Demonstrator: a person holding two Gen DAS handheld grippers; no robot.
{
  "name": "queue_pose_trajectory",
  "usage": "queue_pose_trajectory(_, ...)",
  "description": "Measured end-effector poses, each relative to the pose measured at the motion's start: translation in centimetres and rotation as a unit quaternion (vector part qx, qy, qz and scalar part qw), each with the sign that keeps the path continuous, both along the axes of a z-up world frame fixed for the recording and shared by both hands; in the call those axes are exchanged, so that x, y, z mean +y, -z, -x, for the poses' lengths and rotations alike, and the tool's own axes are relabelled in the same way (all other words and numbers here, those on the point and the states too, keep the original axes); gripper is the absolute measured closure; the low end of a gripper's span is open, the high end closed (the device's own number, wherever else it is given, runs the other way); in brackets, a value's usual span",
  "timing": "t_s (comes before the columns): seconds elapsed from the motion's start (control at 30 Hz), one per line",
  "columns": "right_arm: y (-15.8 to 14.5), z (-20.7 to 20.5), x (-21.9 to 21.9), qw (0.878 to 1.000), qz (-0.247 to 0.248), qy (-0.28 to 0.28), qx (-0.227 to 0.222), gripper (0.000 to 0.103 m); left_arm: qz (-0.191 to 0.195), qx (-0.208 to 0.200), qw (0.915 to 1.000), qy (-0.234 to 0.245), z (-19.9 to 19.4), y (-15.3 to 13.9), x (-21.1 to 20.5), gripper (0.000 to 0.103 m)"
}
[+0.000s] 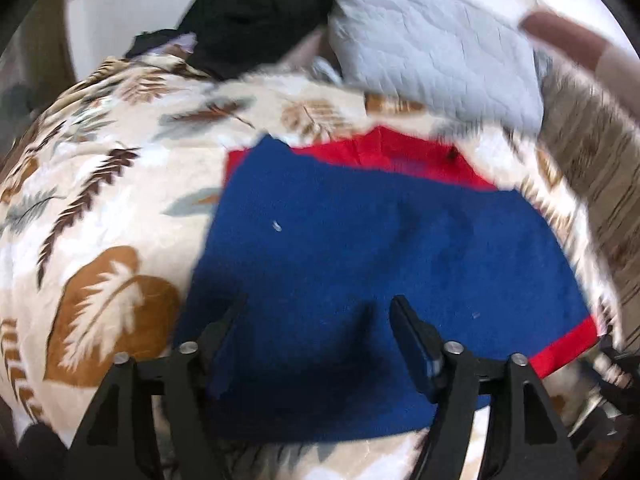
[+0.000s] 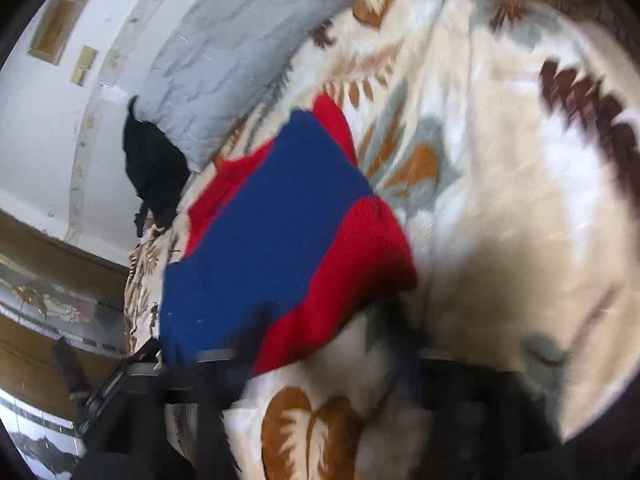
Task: Fold small clothes
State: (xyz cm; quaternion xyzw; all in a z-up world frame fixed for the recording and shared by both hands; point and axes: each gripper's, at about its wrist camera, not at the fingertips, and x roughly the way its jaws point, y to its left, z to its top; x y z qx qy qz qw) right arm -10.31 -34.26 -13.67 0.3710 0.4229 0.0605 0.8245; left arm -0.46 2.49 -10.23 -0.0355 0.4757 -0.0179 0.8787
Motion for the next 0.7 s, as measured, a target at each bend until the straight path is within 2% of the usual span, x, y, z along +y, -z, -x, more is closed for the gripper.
queue_pose_trajectory(0.03, -0.8, 0.6, -0.5, 1.000, 0.009, 0.000, -0.002, 0.030, -0.019, 0.025, 0.9995, 0.004, -0.5, 1.2, -0.4, 0.030)
queue_pose_trajectory(0.13, -3.3, 1.5, -2.2, 0.999, 0.031, 0.010, -0.029, 0.030, -0.057, 0.004, 0.9983, 0.012, 0.1, 1.6, -1.5, 0.028)
queue_pose_trajectory(0.23, -6.0, -1.2, -2.7, 0.997, 0.057, -0.025, -0.054, 0.029, -0.051, 0.004, 0.9986, 0.014, 0.1, 1.7, -1.2, 0.027)
queue_pose_trajectory(0.3, -6.7, -5.7, -2.4, 0.994, 0.073, -0.060, -0.062, 0.029, -0.045, 0.008, 0.9989, 0.016, 0.2, 1.6, -1.1, 0.026)
queue_pose_trajectory(0.37, -6.1, -10.4, -2.2, 0.993, 0.081, -0.079, -0.043, 0.029, -0.045, 0.009, 0.9988, 0.019, 0.2, 1.6, -1.1, 0.026)
queue_pose_trajectory(0.4, -5.0, -13.9, -1.9, 0.991, 0.093, -0.097, -0.025, 0.029, -0.046, 0.010, 0.9987, 0.019, 0.2, 1.5, -1.2, 0.026)
queue_pose_trajectory(0.47, -3.0, -17.7, -1.7, 0.988, 0.108, -0.113, 0.010, 0.029, -0.048, 0.010, 0.9986, 0.021, 0.0, 1.7, -1.3, 0.026)
queue_pose_trajectory(0.5, -1.4, -19.9, -1.4, 0.985, 0.112, -0.124, 0.042, 0.029, -0.047, 0.010, 0.9986, 0.022, -0.1, 1.8, -1.2, 0.026)
queue_pose_trajectory(0.53, -0.4, -21.0, -1.0, 0.982, 0.109, -0.143, 0.062, 0.043, -0.047, 0.010, 0.9986, 0.024, -0.2, 1.8, -1.4, 0.025)
queue_pose_trajectory(0.57, -0.1, -21.4, -0.7, 0.980, 0.121, -0.144, 0.065, 0.078, -0.047, 0.010, 0.9985, 0.026, -0.2, 1.8, -1.3, 0.025)
queue_pose_trajectory(0.63, -2.0, -21.1, 0.3, 0.976, 0.156, -0.143, 0.047, 0.085, -0.043, 0.007, 0.9986, 0.030, -0.1, 1.9, -1.2, 0.025)
queue_pose_trajectory(0.7, -2.7, -20.5, 0.3, 0.976, 0.175, -0.122, 0.035, 0.086, -0.044, 0.003, 0.9986, 0.030, -0.1, 2.0, -1.3, 0.023)
